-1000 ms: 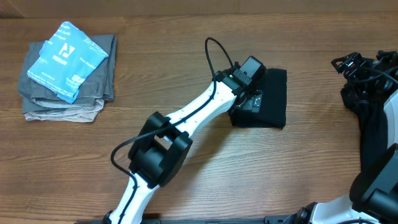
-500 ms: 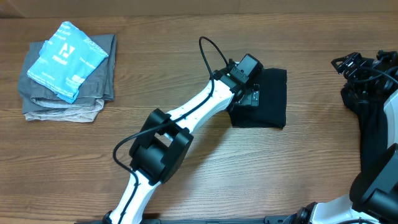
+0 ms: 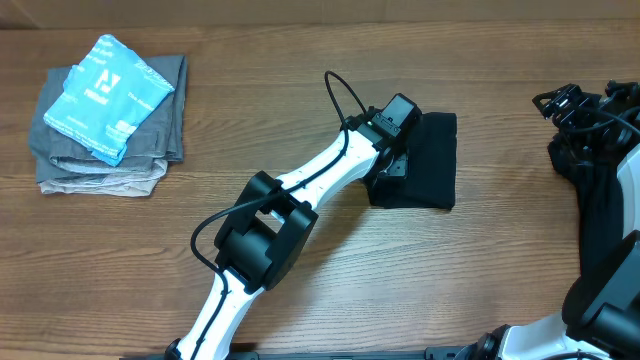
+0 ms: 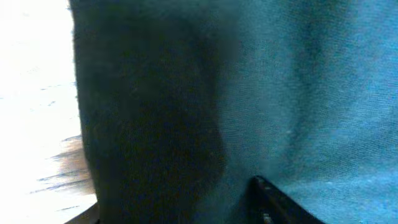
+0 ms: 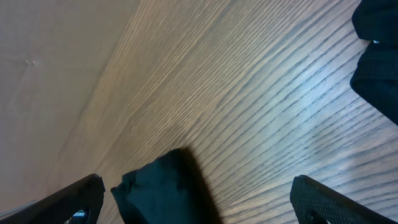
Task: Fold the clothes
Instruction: 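Grasp the folded black T-shirt bundle with the left gripper, then carry the black bundle leftward onto the folded clothes stack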
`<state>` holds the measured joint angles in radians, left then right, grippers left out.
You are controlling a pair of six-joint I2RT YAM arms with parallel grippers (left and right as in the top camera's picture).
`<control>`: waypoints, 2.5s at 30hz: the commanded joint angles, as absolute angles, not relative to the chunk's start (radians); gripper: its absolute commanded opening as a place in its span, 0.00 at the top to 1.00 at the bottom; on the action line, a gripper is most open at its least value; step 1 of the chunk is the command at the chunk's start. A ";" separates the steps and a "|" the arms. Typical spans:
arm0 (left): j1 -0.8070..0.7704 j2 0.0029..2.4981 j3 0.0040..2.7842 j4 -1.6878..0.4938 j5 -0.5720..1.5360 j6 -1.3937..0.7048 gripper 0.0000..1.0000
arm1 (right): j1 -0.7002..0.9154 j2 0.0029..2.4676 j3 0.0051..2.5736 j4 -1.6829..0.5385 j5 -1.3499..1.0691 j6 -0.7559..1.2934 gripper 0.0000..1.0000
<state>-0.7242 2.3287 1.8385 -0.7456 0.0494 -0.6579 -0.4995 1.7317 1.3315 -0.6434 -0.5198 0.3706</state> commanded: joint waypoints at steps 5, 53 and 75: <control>-0.714 2.366 1.835 -0.773 0.039 -0.650 0.81 | -0.500 1.729 1.336 -0.638 -0.525 0.371 0.00; 0.106 1.755 1.876 -0.764 -0.147 -0.449 0.96 | -0.500 1.729 1.336 -0.638 -0.525 0.371 0.00; 0.374 1.916 1.875 -0.496 0.124 -0.484 0.96 | -0.500 1.729 1.336 -0.638 -0.525 0.371 0.00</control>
